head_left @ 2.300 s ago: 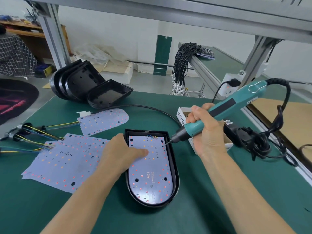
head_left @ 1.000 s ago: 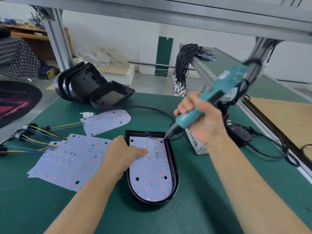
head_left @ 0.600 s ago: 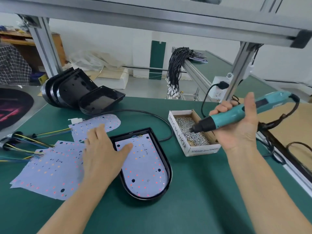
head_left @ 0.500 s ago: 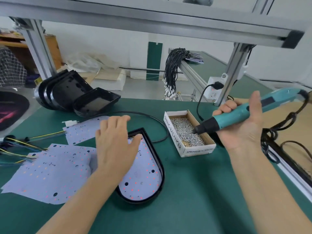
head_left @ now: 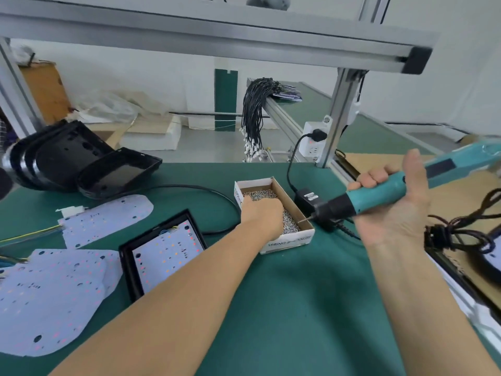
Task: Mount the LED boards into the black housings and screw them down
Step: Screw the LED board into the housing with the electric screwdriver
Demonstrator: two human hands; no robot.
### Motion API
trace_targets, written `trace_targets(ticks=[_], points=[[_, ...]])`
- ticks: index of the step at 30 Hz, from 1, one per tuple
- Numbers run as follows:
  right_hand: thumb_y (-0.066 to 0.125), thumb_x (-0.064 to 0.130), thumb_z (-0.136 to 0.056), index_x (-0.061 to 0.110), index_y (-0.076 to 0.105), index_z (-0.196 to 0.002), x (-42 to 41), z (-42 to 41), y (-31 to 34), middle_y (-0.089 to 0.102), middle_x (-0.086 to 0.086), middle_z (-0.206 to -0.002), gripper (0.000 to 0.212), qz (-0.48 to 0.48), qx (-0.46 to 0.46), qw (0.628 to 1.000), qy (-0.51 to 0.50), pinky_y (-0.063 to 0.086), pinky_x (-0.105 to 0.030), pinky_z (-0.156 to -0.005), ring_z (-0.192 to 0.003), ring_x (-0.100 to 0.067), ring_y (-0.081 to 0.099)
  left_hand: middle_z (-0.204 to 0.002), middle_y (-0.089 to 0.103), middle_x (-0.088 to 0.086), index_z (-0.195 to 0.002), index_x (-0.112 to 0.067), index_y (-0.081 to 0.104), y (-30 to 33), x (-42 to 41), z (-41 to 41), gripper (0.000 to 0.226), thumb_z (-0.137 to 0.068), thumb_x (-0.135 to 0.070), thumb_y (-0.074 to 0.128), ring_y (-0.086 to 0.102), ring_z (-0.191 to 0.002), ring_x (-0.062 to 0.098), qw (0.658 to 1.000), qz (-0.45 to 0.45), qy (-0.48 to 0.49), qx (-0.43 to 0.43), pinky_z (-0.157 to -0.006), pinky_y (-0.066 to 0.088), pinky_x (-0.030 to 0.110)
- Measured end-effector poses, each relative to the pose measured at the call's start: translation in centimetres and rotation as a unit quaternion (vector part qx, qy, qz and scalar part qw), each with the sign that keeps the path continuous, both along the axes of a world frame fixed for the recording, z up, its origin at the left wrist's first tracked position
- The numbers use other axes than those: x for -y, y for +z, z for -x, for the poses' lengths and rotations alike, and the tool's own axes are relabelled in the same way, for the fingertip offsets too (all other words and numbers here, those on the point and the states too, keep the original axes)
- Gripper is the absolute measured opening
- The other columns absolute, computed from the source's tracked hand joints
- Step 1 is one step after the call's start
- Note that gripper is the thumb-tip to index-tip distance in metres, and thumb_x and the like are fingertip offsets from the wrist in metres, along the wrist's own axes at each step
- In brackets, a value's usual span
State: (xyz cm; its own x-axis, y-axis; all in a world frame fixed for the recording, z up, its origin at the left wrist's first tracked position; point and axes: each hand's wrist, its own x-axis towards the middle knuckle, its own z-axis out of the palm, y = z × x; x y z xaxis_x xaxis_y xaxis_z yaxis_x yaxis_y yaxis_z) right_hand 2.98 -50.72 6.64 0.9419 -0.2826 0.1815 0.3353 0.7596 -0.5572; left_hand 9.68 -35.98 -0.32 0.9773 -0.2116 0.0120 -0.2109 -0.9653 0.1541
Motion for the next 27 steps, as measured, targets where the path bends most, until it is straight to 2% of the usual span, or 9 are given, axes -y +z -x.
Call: trace_targets(ticks=[2, 4, 7, 10, 13, 16, 20, 23, 27], points=[[0.063, 0.04, -0.079, 0.023, 0.045, -0.068, -0.2, 0.0, -0.1, 0.046, 0.007, -0.056, 0.028, 0.001, -0.001, 1.0, 0.004, 0.041, -0.021, -0.056, -0.051, -0.008, 0.042, -0.07, 0.059, 0.0, -0.062, -0.02, 0.044, 0.2, -0.2, 0.1, 0.026, -0.086, -0.01, 0.047, 0.043, -0.063, 0.018, 1.0, -0.013, -0.007, -0.008, -0.095, 0.028, 0.04], [0.063, 0.04, -0.078, 0.023, 0.044, -0.068, -0.5, 0.0, -0.1, 0.046, 0.007, -0.056, 0.028, -0.002, -0.004, 1.0, 0.005, 0.041, -0.021, -0.056, -0.051, -0.008, 0.042, -0.062, 0.048, -0.002, -0.062, -0.019, 0.039, 0.5, -0.3, 0.2, 0.028, -0.086, -0.007, 0.045, 0.037, -0.059, 0.015, 0.999, -0.025, -0.02, -0.03, -0.101, 0.025, 0.043], [0.063, 0.039, -0.08, 0.022, 0.045, -0.067, -0.9, 0.0, 0.2, 0.046, 0.008, -0.056, 0.028, -0.004, 0.001, 1.0, 0.008, 0.041, -0.021, -0.056, -0.051, -0.008, 0.042, -0.064, 0.046, -0.003, -0.065, -0.016, 0.04, 0.9, -0.2, 0.5, 0.026, -0.087, -0.003, 0.041, 0.042, -0.066, 0.017, 0.995, -0.081, -0.044, -0.048, -0.11, 0.016, 0.047], [0.063, 0.039, -0.08, 0.022, 0.046, -0.065, -1.0, 0.1, 0.7, 0.047, 0.008, -0.056, 0.028, 0.005, 0.009, 1.0, 0.005, 0.041, -0.021, -0.055, -0.05, -0.008, 0.043, -0.066, 0.048, -0.002, -0.065, -0.016, 0.039, 1.1, -0.2, 0.6, 0.026, -0.088, -0.004, 0.042, 0.045, -0.073, 0.021, 0.99, -0.115, -0.061, -0.048, -0.108, 0.019, 0.047], [0.062, 0.038, -0.083, 0.023, 0.048, -0.065, -0.8, 0.2, 0.7, 0.047, 0.008, -0.057, 0.028, 0.017, 0.016, 1.0, 0.001, 0.041, -0.022, -0.056, -0.051, -0.009, 0.043, -0.078, 0.062, 0.0, -0.069, -0.018, 0.05, 0.9, -0.2, 0.4, 0.022, -0.087, -0.007, 0.047, 0.056, -0.086, 0.024, 0.996, -0.051, -0.064, -0.029, -0.102, 0.027, 0.043], [0.062, 0.037, -0.083, 0.024, 0.05, -0.062, -0.8, 0.3, 0.5, 0.047, 0.008, -0.057, 0.028, 0.024, 0.018, 1.0, 0.006, 0.042, -0.022, -0.057, -0.052, -0.008, 0.043, -0.095, 0.07, -0.002, -0.09, -0.019, 0.069, 0.4, -0.4, 0.5, 0.022, -0.088, -0.007, 0.051, 0.061, -0.094, 0.022, 0.999, 0.015, -0.047, -0.016, -0.094, 0.036, 0.036], [0.063, 0.037, -0.082, 0.024, 0.051, -0.062, -0.8, 0.5, 0.2, 0.047, 0.008, -0.058, 0.027, 0.024, 0.016, 1.0, 0.011, 0.042, -0.022, -0.058, -0.052, -0.009, 0.043, -0.092, 0.073, -0.006, -0.084, -0.025, 0.075, 0.5, -0.7, 0.9, 0.018, -0.083, -0.012, 0.063, 0.064, -0.09, 0.016, 0.99, 0.139, 0.002, 0.015, -0.077, 0.045, 0.027], [0.063, 0.037, -0.082, 0.024, 0.052, -0.062, -1.0, 0.6, 0.3, 0.046, 0.008, -0.058, 0.027, 0.019, 0.012, 1.0, 0.006, 0.042, -0.022, -0.058, -0.052, -0.009, 0.042, -0.084, 0.073, -0.002, -0.081, -0.019, 0.076, 1.6, -1.6, 1.5, 0.014, -0.079, -0.006, 0.071, 0.067, -0.078, 0.016, 0.943, 0.33, 0.036, -0.03, -0.076, 0.055, 0.029], [0.063, 0.037, -0.084, 0.022, 0.05, -0.066, -1.6, 0.9, 0.5, 0.047, 0.007, -0.058, 0.027, -0.002, 0.016, 1.0, 0.021, 0.043, -0.023, -0.058, -0.052, -0.009, 0.043, -0.065, 0.066, 0.01, -0.069, -0.008, 0.069, 4.1, -4.8, 3.8, 0.016, -0.073, 0.007, 0.073, 0.059, -0.053, 0.016, 0.773, 0.617, 0.073, -0.129, -0.049, 0.05, 0.02]])
